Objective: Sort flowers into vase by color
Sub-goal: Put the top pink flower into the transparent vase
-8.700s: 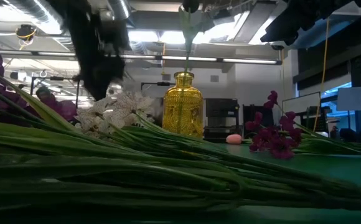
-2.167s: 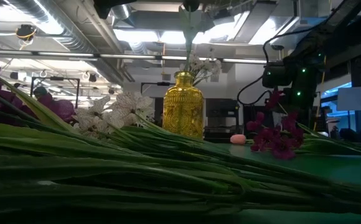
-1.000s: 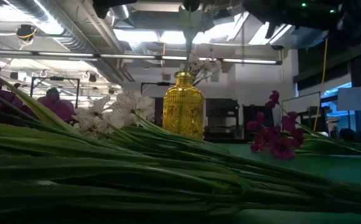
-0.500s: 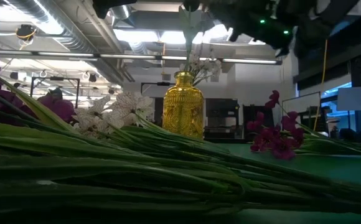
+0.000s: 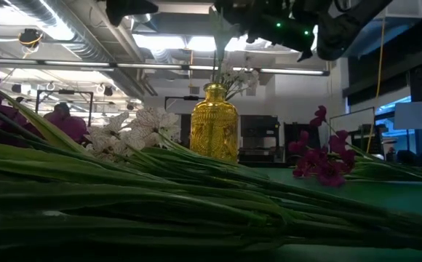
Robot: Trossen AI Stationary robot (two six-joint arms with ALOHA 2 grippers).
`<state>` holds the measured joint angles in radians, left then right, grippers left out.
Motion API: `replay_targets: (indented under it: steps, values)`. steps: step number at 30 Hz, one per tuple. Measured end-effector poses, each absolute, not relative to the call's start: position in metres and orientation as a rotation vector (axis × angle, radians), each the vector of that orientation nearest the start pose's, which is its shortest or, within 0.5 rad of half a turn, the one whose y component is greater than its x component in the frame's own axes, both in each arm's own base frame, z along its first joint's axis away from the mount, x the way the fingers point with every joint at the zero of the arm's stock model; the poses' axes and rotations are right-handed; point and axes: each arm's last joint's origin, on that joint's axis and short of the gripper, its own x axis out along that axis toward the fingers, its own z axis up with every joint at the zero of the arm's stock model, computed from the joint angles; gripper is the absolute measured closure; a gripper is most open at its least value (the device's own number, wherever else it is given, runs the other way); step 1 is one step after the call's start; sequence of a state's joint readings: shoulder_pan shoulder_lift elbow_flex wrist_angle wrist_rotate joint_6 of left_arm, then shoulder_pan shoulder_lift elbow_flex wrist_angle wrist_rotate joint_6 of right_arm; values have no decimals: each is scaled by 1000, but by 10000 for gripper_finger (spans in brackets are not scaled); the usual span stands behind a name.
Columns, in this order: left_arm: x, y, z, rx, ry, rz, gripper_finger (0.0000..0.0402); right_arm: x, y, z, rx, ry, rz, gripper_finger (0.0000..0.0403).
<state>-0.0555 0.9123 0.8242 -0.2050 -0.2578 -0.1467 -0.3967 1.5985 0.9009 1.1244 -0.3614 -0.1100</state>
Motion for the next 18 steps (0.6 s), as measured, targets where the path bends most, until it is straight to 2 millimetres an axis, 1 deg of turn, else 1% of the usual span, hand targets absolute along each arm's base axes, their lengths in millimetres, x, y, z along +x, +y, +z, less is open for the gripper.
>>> replay_targets:
  steps: [5,10,14,18]
  values:
    - [199,-3,322,-92,283,243,193,318,-138,286,-263,-367,-91,403]
    - [199,-3,321,-67,295,241,193,322,-153,267,-229,-337,-100,403]
    - [199,-3,321,-60,300,241,193,327,-158,255,-221,-335,-101,403]
    - [199,-3,321,-58,300,241,193,329,-159,248,-221,-321,-97,403]
